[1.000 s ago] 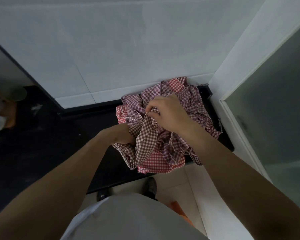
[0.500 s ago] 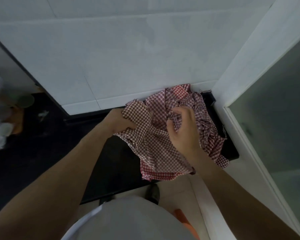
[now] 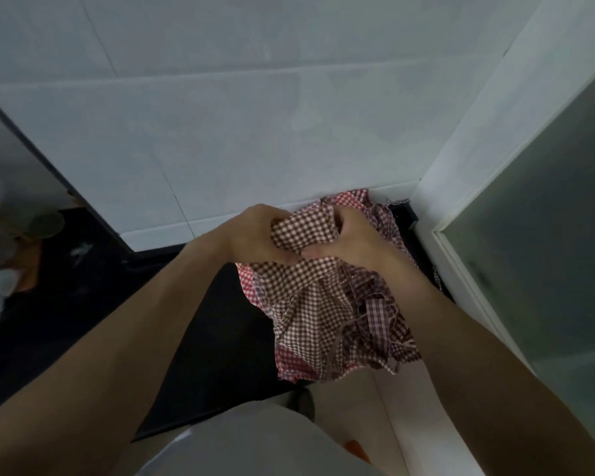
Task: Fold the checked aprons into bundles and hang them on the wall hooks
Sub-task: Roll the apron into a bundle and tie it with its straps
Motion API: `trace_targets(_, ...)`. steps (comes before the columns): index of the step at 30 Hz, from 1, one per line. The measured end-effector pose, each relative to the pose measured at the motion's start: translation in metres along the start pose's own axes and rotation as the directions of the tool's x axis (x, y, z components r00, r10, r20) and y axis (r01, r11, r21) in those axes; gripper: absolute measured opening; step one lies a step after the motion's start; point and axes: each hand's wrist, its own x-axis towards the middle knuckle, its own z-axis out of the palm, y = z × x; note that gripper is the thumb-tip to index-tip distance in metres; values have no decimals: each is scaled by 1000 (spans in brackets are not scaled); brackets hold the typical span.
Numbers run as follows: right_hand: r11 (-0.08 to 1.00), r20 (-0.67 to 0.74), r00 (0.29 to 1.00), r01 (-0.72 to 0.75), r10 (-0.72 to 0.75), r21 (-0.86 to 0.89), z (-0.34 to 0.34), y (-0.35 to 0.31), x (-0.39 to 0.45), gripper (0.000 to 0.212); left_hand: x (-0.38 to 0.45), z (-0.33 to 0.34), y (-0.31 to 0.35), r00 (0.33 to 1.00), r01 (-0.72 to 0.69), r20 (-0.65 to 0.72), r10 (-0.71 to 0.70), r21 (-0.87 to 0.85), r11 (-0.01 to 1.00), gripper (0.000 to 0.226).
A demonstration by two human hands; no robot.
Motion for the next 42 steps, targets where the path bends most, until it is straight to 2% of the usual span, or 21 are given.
trace_targets(2,988,-70,997,-8,19,157,-3,7,1,42,-4,0,-11,984,45,-148,-99,-332,942,48)
trace_targets(3,968,-93,995,-6,31,251,-2,11,2,37,-6,2,-17,977,44,-153,-146,-528,848,54)
trace_targets(4,938,-117,991,-13,57,347,0,13,3,34,-9,6,-24,980,48,-107,-166,-686,726,63)
trace_targets(6,866,-167,979,-22,120,499,4,14,5,28,-11,18,-35,985,127,41,-167,-829,545,73)
trace_targets(9,791,-207,957,-34,201,611,9,14,8,27,-6,33,-37,974,216,146,-173,-835,507,64)
trace_targets(12,734,-182,957,-43,224,678,12,14,7,42,0,34,-30,976,196,119,-180,-840,505,64)
trace_targets(14,733,-129,972,-57,194,678,9,12,4,43,2,33,-28,979,165,79,-187,-847,505,66)
trace_targets(18,772,99,984,-179,150,610,-6,11,-5,50,3,31,-19,980,123,30,-199,-872,474,58)
trace_targets(21,787,133,975,-223,178,575,-10,13,-6,59,-2,32,-11,977,153,81,-199,-914,376,51)
trace_targets(23,796,96,978,-205,183,570,-8,14,-5,62,-5,35,-7,968,210,159,-196,-938,275,48)
trace_targets(25,813,50,984,-171,173,556,-6,17,-4,64,-7,38,-8,961,249,211,-181,-942,224,50)
trace_targets(30,857,-12,989,-124,150,501,-5,24,-9,61,-6,40,-14,925,371,327,-193,-886,277,58)
trace_targets(33,914,-169,977,-49,127,403,-6,24,-12,65,-4,45,-16,911,402,347,-222,-868,291,59)
trace_targets(36,956,-334,941,52,50,288,-8,23,-15,51,-4,50,-15,898,425,362,-252,-860,281,59)
trace_targets(38,967,-378,926,104,-8,234,-9,22,-18,45,-4,52,-12,889,435,371,-266,-866,247,55)
trace_targets(40,983,-403,914,120,-55,138,-8,25,-20,41,-4,52,-8,886,437,374,-275,-872,221,41)
trace_targets(42,985,-381,916,164,-129,61,-9,25,-22,42,-6,51,-6,896,410,357,-263,-893,184,30)
